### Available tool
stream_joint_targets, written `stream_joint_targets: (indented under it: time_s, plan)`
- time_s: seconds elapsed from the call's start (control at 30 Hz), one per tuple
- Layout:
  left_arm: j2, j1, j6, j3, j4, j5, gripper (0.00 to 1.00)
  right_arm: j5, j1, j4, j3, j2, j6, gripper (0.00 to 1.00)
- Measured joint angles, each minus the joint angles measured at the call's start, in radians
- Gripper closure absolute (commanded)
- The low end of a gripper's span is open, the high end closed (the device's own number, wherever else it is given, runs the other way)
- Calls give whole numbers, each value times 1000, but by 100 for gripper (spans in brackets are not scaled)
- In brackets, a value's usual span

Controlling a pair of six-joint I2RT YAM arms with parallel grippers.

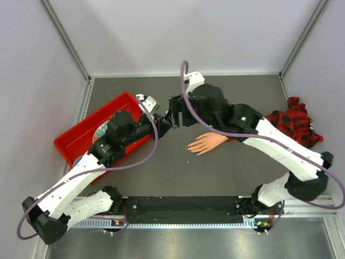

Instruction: Paint the nails

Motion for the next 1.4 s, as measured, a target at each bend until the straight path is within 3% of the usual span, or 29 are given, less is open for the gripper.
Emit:
stream_joint_targets:
  time_s: [0.13,0.27,0.4,0.63,0.73,0.93,1.0,1.03,1.13,1.27,1.33,1.4]
  plan:
    - [-48,3,24,5,-56,175,100,-209,-77,-6,-44,-121,-91,19]
    - [-102,3,17,5,-81,377,100,-486,-150,-14,-58,-201,-218,33]
    - [-122,3,-36,5,-36,579,100,-769,-158,-14,-103,-227,-319,36]
    - [-82,3,-137,5,70,809,100,-1016,-158,-10,-142,-202,-373,43]
    - [-69,3,-149,5,80,845,100,-1063,-159,10,-143,-199,-377,50]
    - [-52,3,-166,5,101,886,100,-1127,-159,38,-143,-181,-377,51]
    - [-48,3,-167,5,107,892,100,-1143,-159,39,-143,-168,-377,63]
    - [-46,3,-170,5,106,900,100,-1146,-159,40,-143,-161,-378,78]
    - [-39,3,-170,5,106,909,100,-1154,-159,45,-143,-151,-377,100]
    - [-39,5,-158,19,56,872,100,-1124,-159,47,-143,-150,-396,100]
    - [-48,5,-118,32,1,779,100,-1056,-159,47,-143,-151,-388,100]
    - [-60,4,-77,35,-45,613,100,-887,-142,56,-143,-151,-363,100]
